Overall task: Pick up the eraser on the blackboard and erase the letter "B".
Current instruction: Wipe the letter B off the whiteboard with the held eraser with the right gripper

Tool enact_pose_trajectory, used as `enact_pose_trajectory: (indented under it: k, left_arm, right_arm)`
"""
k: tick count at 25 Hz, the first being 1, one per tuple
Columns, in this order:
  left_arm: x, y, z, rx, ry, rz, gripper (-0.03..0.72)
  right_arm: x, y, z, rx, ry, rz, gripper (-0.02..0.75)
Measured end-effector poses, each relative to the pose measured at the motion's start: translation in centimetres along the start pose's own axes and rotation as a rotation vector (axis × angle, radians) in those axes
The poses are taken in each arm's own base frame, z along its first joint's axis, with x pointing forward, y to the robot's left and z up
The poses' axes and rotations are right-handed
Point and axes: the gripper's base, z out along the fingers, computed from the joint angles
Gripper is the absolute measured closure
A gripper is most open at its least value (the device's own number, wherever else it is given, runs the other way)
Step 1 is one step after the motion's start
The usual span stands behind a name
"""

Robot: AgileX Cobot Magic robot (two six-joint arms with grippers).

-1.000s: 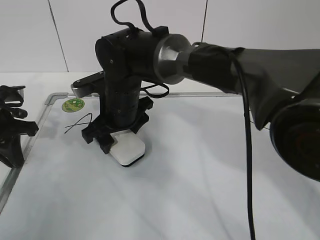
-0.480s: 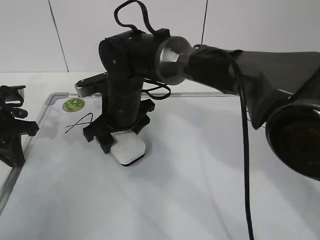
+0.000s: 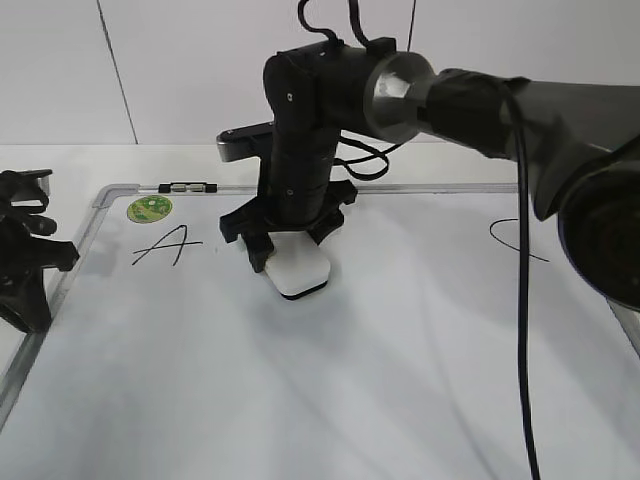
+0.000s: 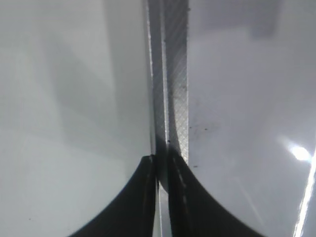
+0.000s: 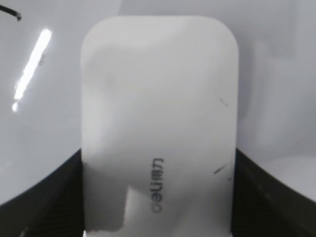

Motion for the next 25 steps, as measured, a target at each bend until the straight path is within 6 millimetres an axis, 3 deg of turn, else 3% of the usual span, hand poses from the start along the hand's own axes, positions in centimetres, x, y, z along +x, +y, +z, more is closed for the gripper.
enact_pose_trajectory:
  k: [5,10,16,25]
  left_arm:
    - [0.0,0.0,0.0,0.000,0.000,0.000,0.641]
    - [0.0,0.0,0.0,0.000,0.003,0.000,0.641]
    - [0.1,0.0,0.0,-0.001,0.012,0.001,0.641]
    - [0.1,0.0,0.0,-0.004,0.016,0.004,0.641]
  right_arm:
    - [0.1,0.4,0.1,0.007,0.002,-0.013,0.175]
    - [0.4,2.6,0.3,0.027,0.001,-0.078,0.178]
    - [1.2,6.7,0.3,-0.015,-0.002,-0.176,0.178]
    - [1.1,6.8,0.3,0.002,-0.014,-0.175,0.178]
